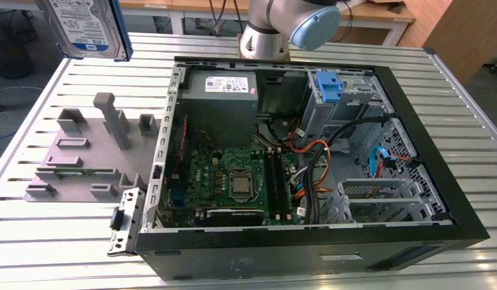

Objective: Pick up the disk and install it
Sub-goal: 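Pick up the disk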

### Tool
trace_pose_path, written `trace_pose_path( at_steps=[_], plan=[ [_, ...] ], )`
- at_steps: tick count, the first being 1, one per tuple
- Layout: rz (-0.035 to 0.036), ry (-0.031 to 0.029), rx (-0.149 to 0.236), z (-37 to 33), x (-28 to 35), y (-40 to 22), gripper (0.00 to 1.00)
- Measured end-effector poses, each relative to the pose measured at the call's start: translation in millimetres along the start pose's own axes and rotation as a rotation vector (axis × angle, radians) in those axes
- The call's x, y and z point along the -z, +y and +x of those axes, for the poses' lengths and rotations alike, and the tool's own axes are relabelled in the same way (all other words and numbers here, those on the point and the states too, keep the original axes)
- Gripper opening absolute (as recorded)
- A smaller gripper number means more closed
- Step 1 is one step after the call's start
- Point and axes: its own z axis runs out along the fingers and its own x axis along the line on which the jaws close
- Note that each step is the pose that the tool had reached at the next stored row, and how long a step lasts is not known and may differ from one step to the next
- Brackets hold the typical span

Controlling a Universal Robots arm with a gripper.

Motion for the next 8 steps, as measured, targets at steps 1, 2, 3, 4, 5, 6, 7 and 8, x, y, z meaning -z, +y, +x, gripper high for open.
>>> trace_pose_path(
  at_steps=[1,2,3,4,5,6,7,8],
  plan=[
    [0.0,0.0,0.0,0.0,0.0,-0.1,0.35],
    [0.0,0.0,0.0,0.0,0.0,-0.1,0.35],
    [0.0,0.0,0.0,0.0,0.0,-0.2,0.35],
    [-0.0001,0.0,0.0,0.0,0.0,-0.5,0.35],
    [-0.0001,0.0,0.0,-0.1,0.0,-0.9,0.35],
    [0.0,0.0,0.0,-0.1,0.0,-1.3,0.35],
    [-0.0001,0.0001,0.0,-0.1,0.1,-1.9,0.35],
    [0.0,0.0,0.0,-0.1,0.1,-2.5,0.35]
  ],
)
